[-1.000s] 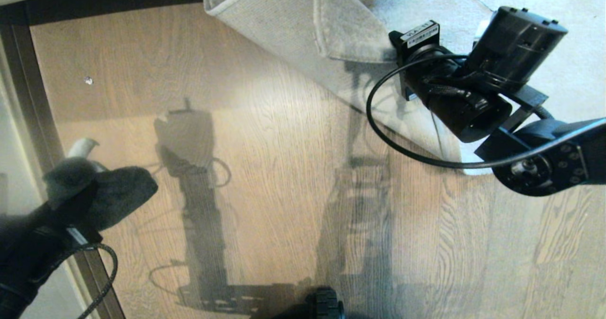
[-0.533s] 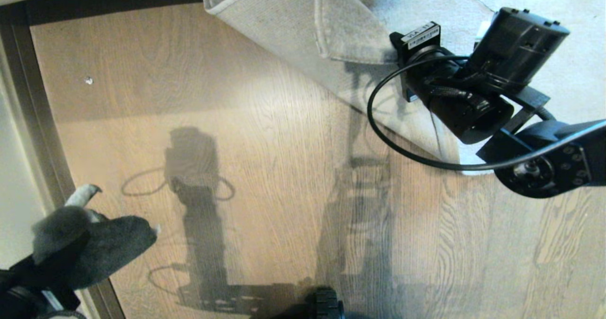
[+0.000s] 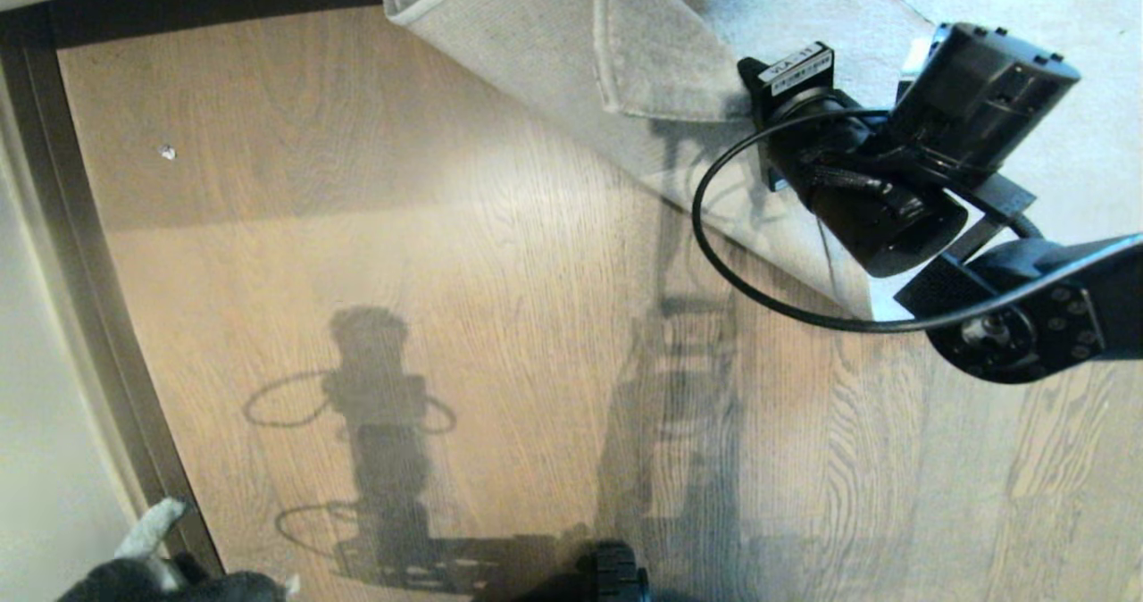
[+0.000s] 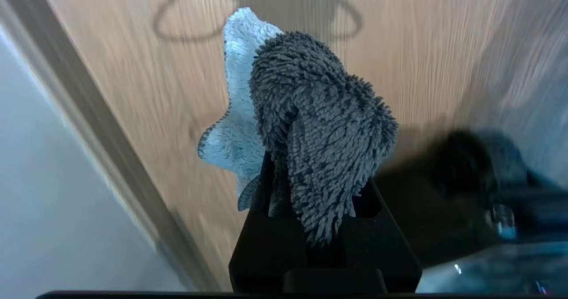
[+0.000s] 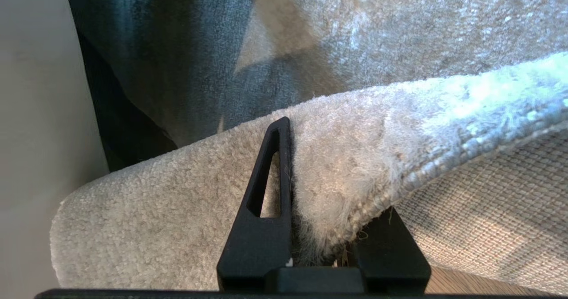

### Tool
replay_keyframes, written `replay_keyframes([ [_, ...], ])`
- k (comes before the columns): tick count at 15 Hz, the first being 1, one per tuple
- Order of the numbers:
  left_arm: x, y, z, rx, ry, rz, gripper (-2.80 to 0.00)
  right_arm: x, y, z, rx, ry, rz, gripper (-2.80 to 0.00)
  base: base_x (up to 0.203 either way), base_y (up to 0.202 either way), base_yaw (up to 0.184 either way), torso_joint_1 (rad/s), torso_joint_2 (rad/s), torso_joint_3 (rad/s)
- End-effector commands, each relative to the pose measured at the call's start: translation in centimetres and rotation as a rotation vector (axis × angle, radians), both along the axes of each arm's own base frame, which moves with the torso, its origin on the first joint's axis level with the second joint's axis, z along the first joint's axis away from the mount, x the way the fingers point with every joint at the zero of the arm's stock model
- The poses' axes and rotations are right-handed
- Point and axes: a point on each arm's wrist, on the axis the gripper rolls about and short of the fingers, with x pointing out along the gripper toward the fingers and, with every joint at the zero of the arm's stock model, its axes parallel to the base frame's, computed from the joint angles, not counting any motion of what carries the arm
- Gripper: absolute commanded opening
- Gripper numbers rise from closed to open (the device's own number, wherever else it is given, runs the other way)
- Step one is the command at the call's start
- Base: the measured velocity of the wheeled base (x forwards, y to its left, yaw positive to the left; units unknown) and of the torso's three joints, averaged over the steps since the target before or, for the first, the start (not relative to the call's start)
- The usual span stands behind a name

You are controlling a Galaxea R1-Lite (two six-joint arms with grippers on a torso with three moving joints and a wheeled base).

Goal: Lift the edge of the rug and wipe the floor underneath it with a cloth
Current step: Lay down the carpet

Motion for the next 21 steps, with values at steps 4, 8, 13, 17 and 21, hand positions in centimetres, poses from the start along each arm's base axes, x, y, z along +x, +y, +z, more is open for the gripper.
replay_keyframes([
  [4,-2.1,0.1,-1.0,-0.037,-0.089,0.068,-2.80,0.0,0.0,-0.6,0.000,0.013,0.005,-2.80,0.000,0.000,0.000,0.000,0.00,0.000],
  [8,-3.4,0.1,-1.4,-0.042,-0.199,0.086,-2.80,0.1,0.1,-1.5,-0.012,0.036,0.007,-2.80,0.000,0.000,0.000,0.000,0.00,0.000],
  [13,-3.2,0.1,-1.4,-0.044,-0.257,0.094,-2.80,0.0,0.0,-1.9,-0.020,0.052,0.003,-2.80,0.000,0.000,0.000,0.000,0.00,0.000],
  [17,-3.2,0.1,-1.4,-0.044,-0.257,0.094,-2.80,-0.1,0.0,-2.5,-0.031,0.070,0.004,-2.80,0.000,0.000,0.000,0.000,0.00,0.000],
  [21,-3.2,0.1,-1.4,-0.044,-0.257,0.094,-2.80,-0.5,-0.1,-2.4,-0.018,0.049,0.008,-2.80,0.000,0.000,0.000,0.000,0.00,0.000],
])
